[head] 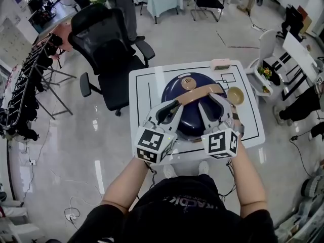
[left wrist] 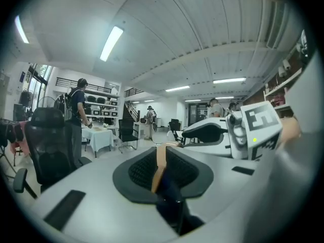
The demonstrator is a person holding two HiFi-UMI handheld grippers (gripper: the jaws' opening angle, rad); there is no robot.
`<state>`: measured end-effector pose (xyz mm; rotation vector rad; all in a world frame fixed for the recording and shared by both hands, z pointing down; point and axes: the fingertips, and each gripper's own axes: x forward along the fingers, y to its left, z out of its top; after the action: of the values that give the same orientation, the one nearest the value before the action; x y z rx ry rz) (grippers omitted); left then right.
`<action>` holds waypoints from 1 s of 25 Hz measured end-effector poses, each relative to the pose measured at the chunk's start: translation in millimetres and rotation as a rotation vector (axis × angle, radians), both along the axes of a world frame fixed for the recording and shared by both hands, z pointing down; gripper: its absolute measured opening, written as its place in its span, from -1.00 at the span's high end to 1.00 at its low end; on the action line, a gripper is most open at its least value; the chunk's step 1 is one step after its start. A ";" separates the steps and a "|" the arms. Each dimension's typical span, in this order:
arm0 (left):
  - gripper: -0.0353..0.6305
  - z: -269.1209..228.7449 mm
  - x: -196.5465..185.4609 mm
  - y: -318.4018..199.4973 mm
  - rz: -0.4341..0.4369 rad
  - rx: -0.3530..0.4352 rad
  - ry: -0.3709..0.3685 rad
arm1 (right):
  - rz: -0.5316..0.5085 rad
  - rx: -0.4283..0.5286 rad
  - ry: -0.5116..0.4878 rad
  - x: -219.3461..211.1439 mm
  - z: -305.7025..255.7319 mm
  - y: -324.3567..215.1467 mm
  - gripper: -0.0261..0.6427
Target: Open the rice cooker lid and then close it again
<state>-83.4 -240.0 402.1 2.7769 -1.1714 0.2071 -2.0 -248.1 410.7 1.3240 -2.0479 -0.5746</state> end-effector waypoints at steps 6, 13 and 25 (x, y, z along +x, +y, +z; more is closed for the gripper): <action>0.75 -10.7 14.6 25.1 0.006 0.006 0.025 | -0.024 -0.038 -0.533 30.5 -41.5 35.9 0.92; 0.88 -19.8 53.4 65.5 -0.054 0.011 0.043 | -0.112 -0.122 -0.806 74.5 -62.0 73.5 0.92; 0.88 -13.2 111.6 163.8 -0.182 0.002 0.041 | -0.280 -0.223 -0.763 115.3 -40.3 160.5 0.92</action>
<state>28.2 -76.2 388.9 2.6427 -1.4036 0.1303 113.3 -87.7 370.4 1.2371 -2.8376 0.0881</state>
